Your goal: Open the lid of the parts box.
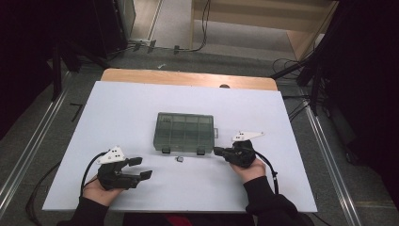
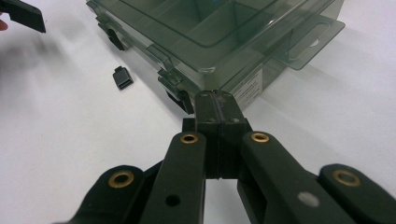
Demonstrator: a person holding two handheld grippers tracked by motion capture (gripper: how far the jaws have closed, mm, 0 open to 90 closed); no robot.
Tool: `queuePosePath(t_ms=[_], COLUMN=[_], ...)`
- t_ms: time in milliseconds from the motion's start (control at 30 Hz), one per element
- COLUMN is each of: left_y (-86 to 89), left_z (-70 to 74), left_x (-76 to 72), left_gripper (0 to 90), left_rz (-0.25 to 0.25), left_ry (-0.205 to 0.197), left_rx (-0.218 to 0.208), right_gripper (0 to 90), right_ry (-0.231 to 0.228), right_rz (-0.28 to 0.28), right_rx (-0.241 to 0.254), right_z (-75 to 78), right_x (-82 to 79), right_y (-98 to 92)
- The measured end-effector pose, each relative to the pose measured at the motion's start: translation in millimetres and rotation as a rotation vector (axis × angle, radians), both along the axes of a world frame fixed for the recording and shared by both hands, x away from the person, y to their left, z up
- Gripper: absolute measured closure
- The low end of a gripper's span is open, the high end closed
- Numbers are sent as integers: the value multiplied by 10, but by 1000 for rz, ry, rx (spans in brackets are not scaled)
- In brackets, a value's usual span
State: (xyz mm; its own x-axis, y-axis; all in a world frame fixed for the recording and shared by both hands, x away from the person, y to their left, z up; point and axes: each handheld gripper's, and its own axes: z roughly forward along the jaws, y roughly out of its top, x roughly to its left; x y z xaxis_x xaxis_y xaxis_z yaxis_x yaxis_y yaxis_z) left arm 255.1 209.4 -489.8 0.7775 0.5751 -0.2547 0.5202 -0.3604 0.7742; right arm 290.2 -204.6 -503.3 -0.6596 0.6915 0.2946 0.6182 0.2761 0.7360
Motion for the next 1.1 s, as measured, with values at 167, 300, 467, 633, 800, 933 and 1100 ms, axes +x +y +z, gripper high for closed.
queuePosePath(t_ms=[167,300,467,633,800,933,1100], left_y=[-2,-4,-5,-5,-6,-12,-18], left_z=[-2,-2,-1,0,-3,-5,-9], left_x=[0,1,1,2,7,11,18], left_gripper=[304,304,304,304,304,304,304], left_rz=[-1,0,1,-1,0,4,5], left_ry=[-1,0,0,1,3,5,5], left_rx=[-1,1,2,0,0,-1,-1], right_gripper=[879,879,879,879,879,879,879], right_ry=[-8,-8,-15,-24,-19,-28,-35], right_rz=[-4,-7,-9,-14,-14,-5,-8], right_rx=[13,16,16,17,18,13,19], right_z=[13,17,28,43,93,128,159], right_x=[1,4,12,29,52,62,80], right_y=[2,0,0,5,22,33,28])
